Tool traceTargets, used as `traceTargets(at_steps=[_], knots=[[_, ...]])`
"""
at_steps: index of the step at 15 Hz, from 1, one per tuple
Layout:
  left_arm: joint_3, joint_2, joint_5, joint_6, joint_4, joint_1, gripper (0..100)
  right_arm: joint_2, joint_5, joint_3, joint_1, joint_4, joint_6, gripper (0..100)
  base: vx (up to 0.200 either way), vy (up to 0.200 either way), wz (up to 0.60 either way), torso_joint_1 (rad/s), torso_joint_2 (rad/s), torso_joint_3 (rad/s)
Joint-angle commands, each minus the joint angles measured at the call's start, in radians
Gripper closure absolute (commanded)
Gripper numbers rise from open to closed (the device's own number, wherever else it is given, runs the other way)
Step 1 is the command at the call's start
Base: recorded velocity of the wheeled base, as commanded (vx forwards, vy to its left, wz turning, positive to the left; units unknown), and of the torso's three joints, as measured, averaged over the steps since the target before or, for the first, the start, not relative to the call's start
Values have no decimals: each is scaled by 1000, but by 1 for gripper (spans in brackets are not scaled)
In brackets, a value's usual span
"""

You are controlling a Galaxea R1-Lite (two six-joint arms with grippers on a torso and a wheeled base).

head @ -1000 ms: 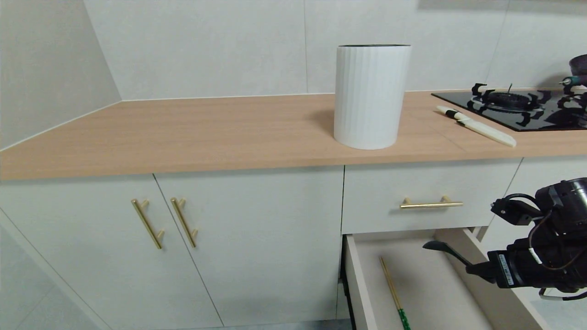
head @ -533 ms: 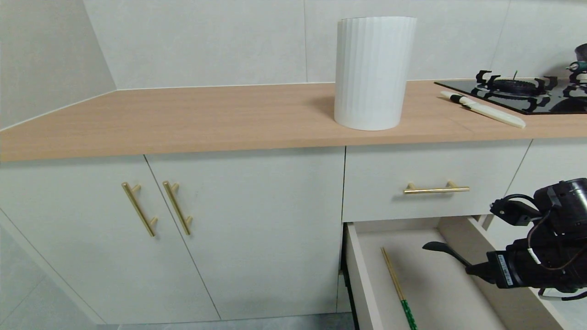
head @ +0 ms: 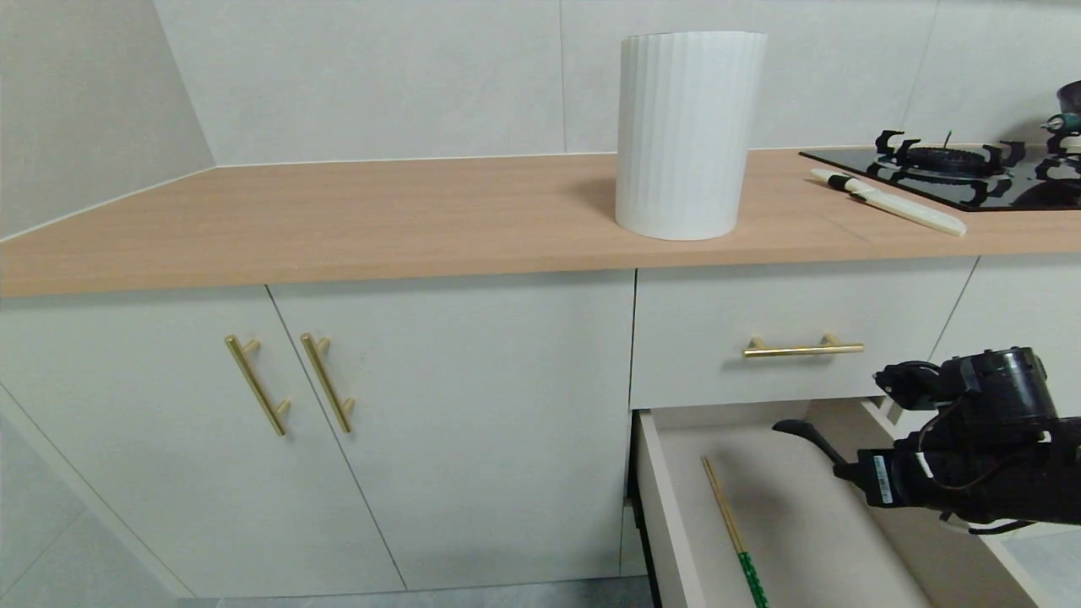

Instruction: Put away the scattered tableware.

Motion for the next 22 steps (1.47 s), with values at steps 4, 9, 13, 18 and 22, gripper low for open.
traceTargets(at_steps=[4, 9, 13, 18, 22], knots=[[0, 1, 0, 0, 0, 0, 0, 263, -57, 39, -13, -161, 22, 100, 0, 0, 0, 0, 0, 0], [0, 1, 0, 0, 0, 0, 0, 398, -85, 56, -5, -271, 30, 100, 0, 0, 0, 0, 0, 0], [0, 1, 0, 0, 0, 1, 0, 510, -158, 78, 11, -425, 29, 100, 0, 0, 0, 0, 0, 0], [0, 1, 0, 0, 0, 0, 0, 569, -206, 79, 22, -484, 29, 100, 0, 0, 0, 0, 0, 0], [0, 1, 0, 0, 0, 0, 0, 567, -208, 79, 21, -500, 30, 100, 0, 0, 0, 0, 0, 0]])
